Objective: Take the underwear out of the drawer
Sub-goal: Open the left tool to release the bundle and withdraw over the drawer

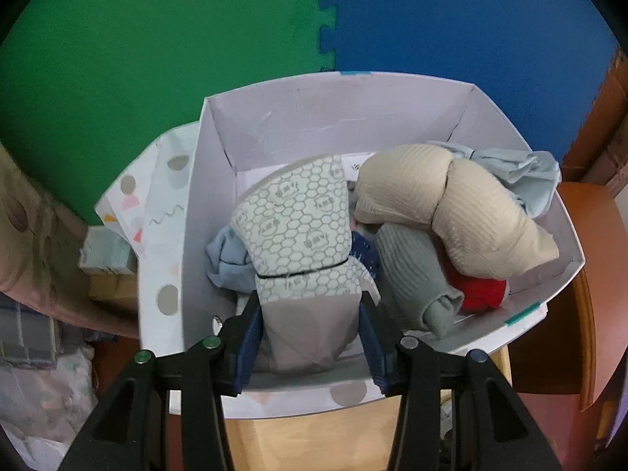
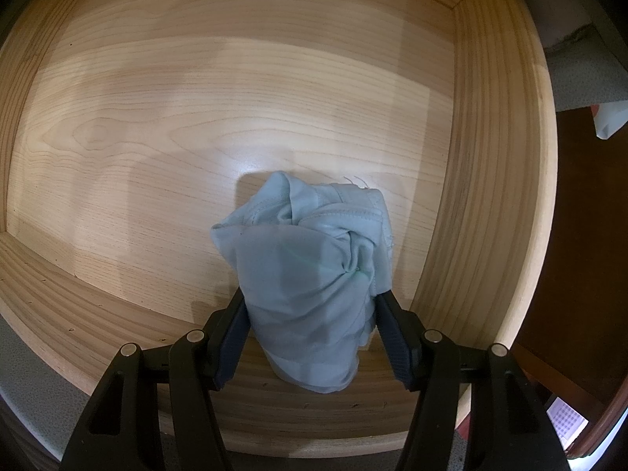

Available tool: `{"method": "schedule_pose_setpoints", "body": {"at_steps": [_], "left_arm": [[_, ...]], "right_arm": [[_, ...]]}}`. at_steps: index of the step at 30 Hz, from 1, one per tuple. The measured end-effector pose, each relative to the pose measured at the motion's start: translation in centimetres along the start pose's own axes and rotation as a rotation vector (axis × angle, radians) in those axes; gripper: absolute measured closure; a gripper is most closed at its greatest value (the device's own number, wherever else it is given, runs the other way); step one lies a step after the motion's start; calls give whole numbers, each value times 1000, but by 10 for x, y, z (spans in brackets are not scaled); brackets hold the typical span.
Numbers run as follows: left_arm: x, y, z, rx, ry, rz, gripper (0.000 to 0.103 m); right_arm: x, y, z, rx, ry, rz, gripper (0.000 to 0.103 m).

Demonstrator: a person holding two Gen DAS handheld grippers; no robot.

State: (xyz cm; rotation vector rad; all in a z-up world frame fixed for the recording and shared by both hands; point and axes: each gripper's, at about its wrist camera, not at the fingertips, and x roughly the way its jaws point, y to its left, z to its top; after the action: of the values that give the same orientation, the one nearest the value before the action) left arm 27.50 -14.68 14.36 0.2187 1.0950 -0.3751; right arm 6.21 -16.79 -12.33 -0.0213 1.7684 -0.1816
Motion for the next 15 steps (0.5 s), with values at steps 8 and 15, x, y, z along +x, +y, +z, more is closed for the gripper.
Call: {"method": "schedule_pose_setpoints", "body": {"at_steps": [8,15], "left_arm": [[3,5,0,-32,24,-14,55],[-5,3,-1,-18,18,3,53]], "right_arm": [[0,0,0,0,0,0,45],[0,0,0,-1,0,0,45]]}}
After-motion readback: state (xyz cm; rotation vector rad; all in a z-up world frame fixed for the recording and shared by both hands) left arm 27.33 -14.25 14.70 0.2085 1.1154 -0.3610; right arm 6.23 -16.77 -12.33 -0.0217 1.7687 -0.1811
